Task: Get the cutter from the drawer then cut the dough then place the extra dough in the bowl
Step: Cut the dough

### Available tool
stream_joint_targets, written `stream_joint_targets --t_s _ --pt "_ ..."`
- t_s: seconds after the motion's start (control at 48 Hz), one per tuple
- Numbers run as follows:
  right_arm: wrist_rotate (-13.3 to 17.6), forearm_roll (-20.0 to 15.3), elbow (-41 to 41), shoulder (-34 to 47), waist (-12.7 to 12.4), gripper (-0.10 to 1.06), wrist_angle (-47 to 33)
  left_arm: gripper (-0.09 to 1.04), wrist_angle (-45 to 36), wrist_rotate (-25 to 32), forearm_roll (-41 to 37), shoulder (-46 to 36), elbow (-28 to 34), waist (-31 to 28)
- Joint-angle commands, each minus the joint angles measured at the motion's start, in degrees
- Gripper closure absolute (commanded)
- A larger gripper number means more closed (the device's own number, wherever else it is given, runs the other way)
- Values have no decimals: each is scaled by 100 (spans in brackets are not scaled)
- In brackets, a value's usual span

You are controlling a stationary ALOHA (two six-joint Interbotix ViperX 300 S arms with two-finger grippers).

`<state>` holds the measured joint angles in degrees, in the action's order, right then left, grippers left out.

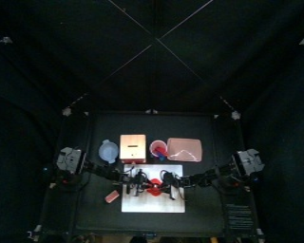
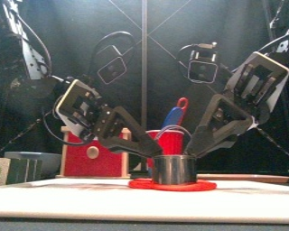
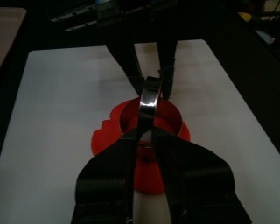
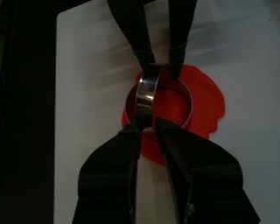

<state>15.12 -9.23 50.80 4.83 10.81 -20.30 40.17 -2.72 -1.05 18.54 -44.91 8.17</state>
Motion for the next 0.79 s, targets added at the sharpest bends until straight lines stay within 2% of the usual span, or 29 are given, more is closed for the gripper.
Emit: stream_joint_targets --t_s 0.021,0.792 --pt "44 -79 0 79 0 39 79 35 -26 -26 0 18 70 35" --pt "44 -264 -18 237 0 39 158 35 -220 0 246 193 79 26"
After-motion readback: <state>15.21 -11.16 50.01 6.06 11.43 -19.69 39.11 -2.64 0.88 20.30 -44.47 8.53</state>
